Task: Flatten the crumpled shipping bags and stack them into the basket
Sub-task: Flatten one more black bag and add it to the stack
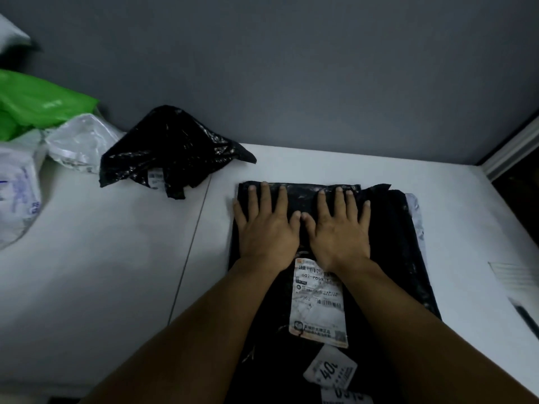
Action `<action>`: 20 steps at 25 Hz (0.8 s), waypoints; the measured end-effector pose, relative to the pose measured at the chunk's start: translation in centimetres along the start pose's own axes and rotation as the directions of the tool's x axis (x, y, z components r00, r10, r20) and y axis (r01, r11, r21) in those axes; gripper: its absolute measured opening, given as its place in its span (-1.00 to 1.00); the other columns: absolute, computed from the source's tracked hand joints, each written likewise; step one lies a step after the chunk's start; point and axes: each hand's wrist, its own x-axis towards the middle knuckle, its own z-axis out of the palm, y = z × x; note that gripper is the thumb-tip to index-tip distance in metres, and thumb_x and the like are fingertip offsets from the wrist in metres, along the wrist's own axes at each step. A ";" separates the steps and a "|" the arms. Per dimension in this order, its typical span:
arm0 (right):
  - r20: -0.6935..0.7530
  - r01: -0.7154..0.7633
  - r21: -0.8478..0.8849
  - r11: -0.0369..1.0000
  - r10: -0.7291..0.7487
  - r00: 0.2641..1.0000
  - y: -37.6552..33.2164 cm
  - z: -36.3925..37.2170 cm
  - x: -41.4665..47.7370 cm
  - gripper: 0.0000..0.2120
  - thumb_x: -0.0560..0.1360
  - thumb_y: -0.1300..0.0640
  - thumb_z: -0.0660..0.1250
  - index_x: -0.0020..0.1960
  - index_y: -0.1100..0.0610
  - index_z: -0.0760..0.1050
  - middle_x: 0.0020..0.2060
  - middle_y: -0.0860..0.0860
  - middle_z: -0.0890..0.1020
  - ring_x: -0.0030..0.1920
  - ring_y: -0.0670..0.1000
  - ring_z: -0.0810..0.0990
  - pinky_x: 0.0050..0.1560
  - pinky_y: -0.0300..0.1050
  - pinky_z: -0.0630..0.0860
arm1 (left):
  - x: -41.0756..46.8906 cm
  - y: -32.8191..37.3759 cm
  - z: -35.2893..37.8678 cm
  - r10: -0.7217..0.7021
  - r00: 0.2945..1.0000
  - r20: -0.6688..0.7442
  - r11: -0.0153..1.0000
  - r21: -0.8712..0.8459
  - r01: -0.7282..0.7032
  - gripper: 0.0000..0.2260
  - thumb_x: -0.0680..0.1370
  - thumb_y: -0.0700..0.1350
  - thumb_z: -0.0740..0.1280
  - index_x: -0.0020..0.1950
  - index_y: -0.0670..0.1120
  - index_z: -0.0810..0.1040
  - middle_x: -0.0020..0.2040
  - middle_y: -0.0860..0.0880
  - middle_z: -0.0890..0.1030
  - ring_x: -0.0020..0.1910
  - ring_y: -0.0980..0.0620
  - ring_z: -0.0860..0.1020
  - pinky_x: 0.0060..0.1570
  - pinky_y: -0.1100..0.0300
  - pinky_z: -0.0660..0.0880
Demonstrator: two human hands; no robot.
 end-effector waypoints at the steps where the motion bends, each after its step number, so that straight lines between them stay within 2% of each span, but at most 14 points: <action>1: -0.016 0.004 -0.003 1.000 -0.004 1.000 -0.3 -0.9 -0.1 -0.33 0.63 -0.28 -0.24 0.64 0.03 -0.08 0.62 0.19 -0.06 0.61 0.18 -0.18 0.54 0.30 -0.28 | 0.0 -0.5 -1.1 0.005 1.000 -0.028 1.000 -0.029 -0.006 -0.46 0.66 0.16 -0.01 0.61 0.01 0.07 0.62 -0.11 0.01 0.60 -0.13 -0.12 0.52 -0.20 -0.21; 5: -0.094 0.076 0.057 0.996 -0.070 0.993 -3.3 -6.0 -1.5 -0.36 0.66 -0.25 -0.14 0.62 0.07 0.06 0.61 0.22 0.04 0.61 0.20 -0.09 0.56 0.25 -0.21 | -1.6 -4.8 -7.5 -0.035 0.999 -0.040 0.997 -0.073 0.032 -0.46 0.66 0.13 0.07 0.59 -0.06 0.14 0.59 -0.13 0.14 0.57 -0.14 0.06 0.52 -0.11 0.07; 7: -0.089 0.083 0.073 0.994 -0.076 0.993 -4.0 -6.6 -1.5 -0.39 0.66 -0.23 -0.07 0.59 0.11 0.14 0.59 0.23 0.09 0.61 0.21 -0.04 0.56 0.23 -0.17 | -1.8 -6.0 -9.2 -0.061 0.998 -0.002 0.997 -0.047 0.061 -0.50 0.63 0.08 0.16 0.53 -0.10 0.23 0.51 -0.14 0.29 0.48 -0.15 0.23 0.44 -0.07 0.23; 9: -0.118 0.135 0.105 0.985 -0.123 0.985 -6.9 -8.0 -2.4 -0.42 0.66 -0.20 0.02 0.52 0.15 0.24 0.57 0.24 0.18 0.59 0.22 0.04 0.57 0.23 -0.11 | -3.5 -9.0 -12.7 -0.115 0.993 -0.032 0.993 -0.043 0.114 -0.57 0.59 0.01 0.23 0.43 -0.11 0.33 0.40 -0.13 0.39 0.38 -0.16 0.33 0.33 -0.08 0.34; 13: -0.119 0.245 0.144 0.959 -0.229 0.966 -13.9 -10.4 -4.0 -0.53 0.63 -0.10 0.14 0.40 0.18 0.35 0.44 0.22 0.39 0.48 0.24 0.26 0.51 0.17 0.16 | -6.1 -14.4 -17.4 -0.221 0.972 -0.075 0.973 -0.082 0.215 -0.56 0.55 -0.07 0.27 0.41 -0.12 0.34 0.35 -0.15 0.40 0.32 -0.19 0.37 0.25 -0.09 0.39; 16: -0.027 0.263 0.314 0.912 -0.269 0.963 -18.3 -11.2 -4.3 -0.53 0.61 -0.02 0.24 0.44 0.17 0.32 0.37 0.21 0.42 0.37 0.26 0.39 0.35 0.11 0.38 | -7.4 -17.2 -18.5 -0.271 0.961 -0.059 0.957 -0.126 0.262 -0.57 0.55 -0.09 0.25 0.42 -0.11 0.33 0.32 -0.14 0.42 0.29 -0.17 0.37 0.18 -0.05 0.41; 20: 0.046 0.218 0.509 0.833 -0.279 0.959 -23.3 -10.3 -2.2 -0.58 0.57 0.16 0.30 0.41 0.12 0.39 0.30 0.23 0.43 0.22 0.23 0.50 0.22 -0.01 0.48 | -6.7 -20.2 -18.0 -0.321 0.947 0.027 0.909 -0.273 0.316 -0.54 0.57 -0.11 0.25 0.46 -0.13 0.31 0.34 -0.15 0.40 0.34 -0.18 0.33 0.22 -0.04 0.40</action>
